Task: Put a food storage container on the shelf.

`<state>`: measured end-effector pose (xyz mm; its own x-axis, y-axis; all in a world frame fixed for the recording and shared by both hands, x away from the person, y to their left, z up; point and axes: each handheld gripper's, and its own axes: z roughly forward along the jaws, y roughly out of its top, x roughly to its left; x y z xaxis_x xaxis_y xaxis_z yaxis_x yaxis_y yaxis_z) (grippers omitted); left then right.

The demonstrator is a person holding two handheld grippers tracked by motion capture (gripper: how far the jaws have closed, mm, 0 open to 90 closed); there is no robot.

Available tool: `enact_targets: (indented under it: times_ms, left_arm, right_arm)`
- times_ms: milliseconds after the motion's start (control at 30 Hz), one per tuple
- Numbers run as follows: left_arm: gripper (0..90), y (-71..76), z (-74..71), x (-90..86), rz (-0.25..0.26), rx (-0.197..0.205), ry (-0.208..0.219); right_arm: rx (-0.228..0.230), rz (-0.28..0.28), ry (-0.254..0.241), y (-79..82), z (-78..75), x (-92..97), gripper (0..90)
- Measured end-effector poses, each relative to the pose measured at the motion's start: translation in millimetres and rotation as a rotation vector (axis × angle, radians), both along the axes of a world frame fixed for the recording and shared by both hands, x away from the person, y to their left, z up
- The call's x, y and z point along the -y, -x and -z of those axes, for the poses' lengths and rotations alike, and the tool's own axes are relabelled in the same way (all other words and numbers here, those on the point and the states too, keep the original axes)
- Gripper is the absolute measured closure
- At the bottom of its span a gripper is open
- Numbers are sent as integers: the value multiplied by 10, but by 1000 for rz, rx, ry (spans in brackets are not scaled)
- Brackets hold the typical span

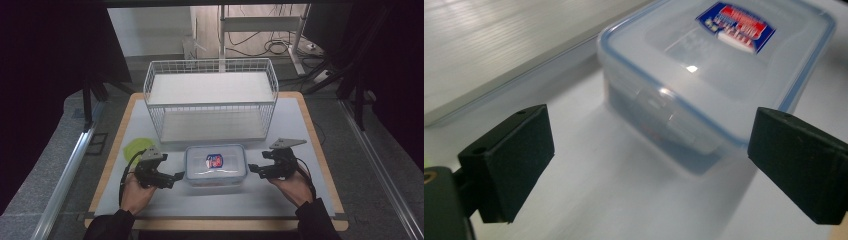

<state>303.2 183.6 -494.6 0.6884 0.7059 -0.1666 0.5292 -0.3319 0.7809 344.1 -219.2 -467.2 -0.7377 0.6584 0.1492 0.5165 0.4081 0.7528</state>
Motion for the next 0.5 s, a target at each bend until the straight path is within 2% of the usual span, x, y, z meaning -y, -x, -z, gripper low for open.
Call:
enact_targets:
  times_ms: [100,167,233,267,300,367,400,433,500]
  left_arm:
    - [13,-106,22,99,45,-41,-9]
    - [12,-129,26,121,50,-49,-16]
    - [13,-175,38,157,62,-70,-12]
    - [13,-218,63,179,69,-100,3]
    - [11,-218,63,179,69,-100,3]
    - [11,-268,104,184,92,-135,42]
    - [4,-320,141,194,112,-166,77]
    - [4,-320,141,194,112,-166,77]
    - [2,-383,189,237,152,-223,115]
  right_arm:
    - [-38,-52,15,-55,17,-147,154]
    - [-45,-60,20,-72,30,-182,143]
    - [-77,-78,4,-129,71,-263,122]
    - [-91,-83,-4,-148,84,-282,118]
    - [-99,-87,-9,-166,97,-299,115]
    - [-108,-92,-11,-182,111,-314,115]
    - [-127,-105,-7,-208,149,-350,110]
    - [-127,-105,-7,-208,149,-350,110]
    - [-162,-108,-26,-251,192,-378,83]
